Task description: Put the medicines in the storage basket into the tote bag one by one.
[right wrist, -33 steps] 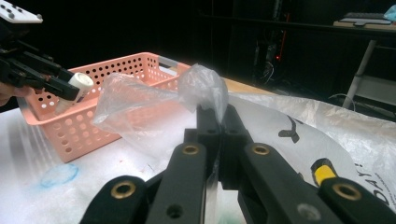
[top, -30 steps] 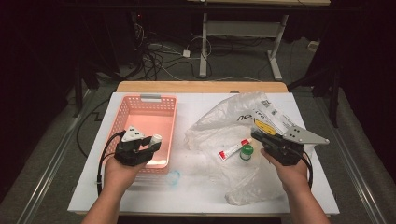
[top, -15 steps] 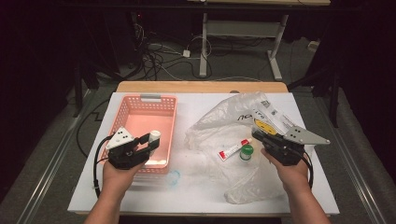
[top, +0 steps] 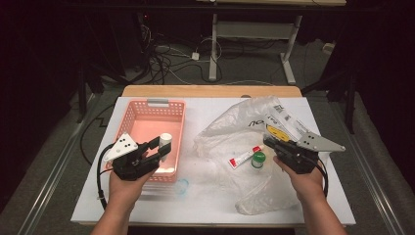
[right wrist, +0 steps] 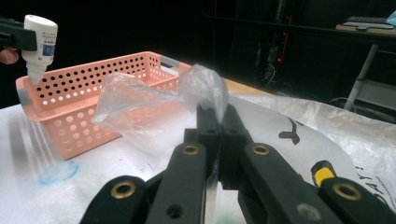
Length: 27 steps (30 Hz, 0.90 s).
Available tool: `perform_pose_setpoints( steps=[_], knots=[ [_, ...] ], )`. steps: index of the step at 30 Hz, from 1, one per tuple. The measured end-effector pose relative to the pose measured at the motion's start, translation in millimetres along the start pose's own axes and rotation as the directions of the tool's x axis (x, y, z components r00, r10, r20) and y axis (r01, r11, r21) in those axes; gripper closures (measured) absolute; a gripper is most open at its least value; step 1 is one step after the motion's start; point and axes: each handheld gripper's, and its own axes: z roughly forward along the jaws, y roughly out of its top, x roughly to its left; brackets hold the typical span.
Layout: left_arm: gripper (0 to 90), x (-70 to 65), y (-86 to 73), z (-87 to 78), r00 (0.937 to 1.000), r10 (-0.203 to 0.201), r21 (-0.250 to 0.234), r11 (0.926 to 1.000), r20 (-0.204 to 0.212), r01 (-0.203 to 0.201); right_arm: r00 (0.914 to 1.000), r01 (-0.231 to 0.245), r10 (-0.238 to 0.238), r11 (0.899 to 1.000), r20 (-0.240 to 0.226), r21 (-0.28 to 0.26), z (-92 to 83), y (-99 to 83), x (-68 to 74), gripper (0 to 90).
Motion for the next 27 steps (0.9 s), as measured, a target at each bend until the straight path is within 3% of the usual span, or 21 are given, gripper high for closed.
perform_pose_setpoints(
  steps=[5,10,19,27],
  knots=[
    [57.8,-5.3,-3.8,8.9,0.9994,-0.006,0.018,0.9998,0.033,0.005,1.0,-0.001,0.001,1.0,0.001,-0.001,0.1,-0.1,-0.2,90.0],
    [57.8,-15.4,-7.3,20.4,0.9972,0.008,0.063,0.9979,0.075,-0.013,1.0,-0.007,0.007,1.0,-0.003,0.0,-0.2,-0.3,-0.6,90.0],
    [57.8,-37.0,-11.6,38.2,0.992,0.036,0.103,0.9935,0.121,-0.048,1.0,0.0,0.0,1.0,-0.005,0.002,1.4,-0.3,0.5,90.0],
    [57.7,-61.4,-4.3,70.5,0.9839,0.052,0.13,0.9887,0.171,-0.075,1.0,-0.008,0.008,1.0,-0.003,-0.003,0.2,0.4,-1.1,90.0]
  ],
)
